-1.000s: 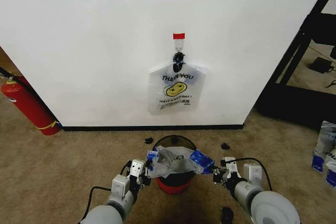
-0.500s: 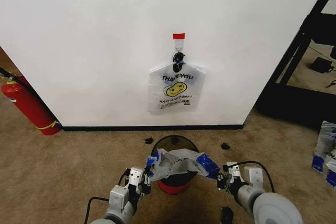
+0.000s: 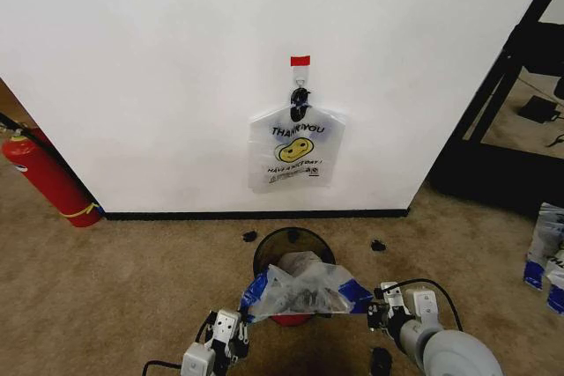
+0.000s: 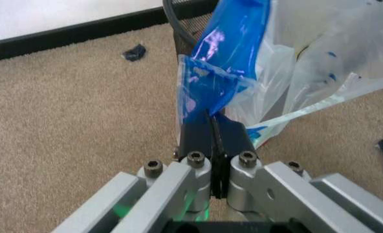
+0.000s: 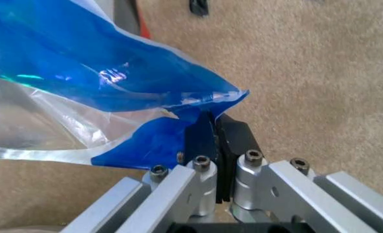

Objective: Pick up the garbage bag from the wall and place it over the trash bin.

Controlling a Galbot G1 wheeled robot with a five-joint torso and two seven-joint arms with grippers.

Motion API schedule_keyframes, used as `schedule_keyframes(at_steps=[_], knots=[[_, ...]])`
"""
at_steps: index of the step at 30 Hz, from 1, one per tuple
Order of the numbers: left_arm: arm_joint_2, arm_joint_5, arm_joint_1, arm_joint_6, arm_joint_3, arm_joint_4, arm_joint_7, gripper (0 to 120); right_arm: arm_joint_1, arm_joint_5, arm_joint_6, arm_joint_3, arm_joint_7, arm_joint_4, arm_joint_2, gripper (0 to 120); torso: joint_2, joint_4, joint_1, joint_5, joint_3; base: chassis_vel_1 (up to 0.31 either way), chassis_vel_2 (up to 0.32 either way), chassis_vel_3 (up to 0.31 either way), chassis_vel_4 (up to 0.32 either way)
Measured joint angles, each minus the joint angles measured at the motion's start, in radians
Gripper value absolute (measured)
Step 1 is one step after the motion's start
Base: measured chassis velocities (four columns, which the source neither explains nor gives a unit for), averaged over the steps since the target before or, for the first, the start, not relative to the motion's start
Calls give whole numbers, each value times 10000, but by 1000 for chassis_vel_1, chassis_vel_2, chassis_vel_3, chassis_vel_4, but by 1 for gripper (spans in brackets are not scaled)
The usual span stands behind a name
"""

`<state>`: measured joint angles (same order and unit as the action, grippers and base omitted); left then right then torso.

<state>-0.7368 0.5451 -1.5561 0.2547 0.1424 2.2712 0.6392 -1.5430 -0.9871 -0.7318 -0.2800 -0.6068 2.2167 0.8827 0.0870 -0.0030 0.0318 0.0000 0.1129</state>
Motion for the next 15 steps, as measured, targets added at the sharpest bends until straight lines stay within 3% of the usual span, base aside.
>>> schedule_keyframes(at_steps=[15], knots=[[-591,-60,903,-171,420,-1337,-112,0,772,234,106,246,44,-1186,588,0,-1,-1,2,0,1,0,0,0,0]])
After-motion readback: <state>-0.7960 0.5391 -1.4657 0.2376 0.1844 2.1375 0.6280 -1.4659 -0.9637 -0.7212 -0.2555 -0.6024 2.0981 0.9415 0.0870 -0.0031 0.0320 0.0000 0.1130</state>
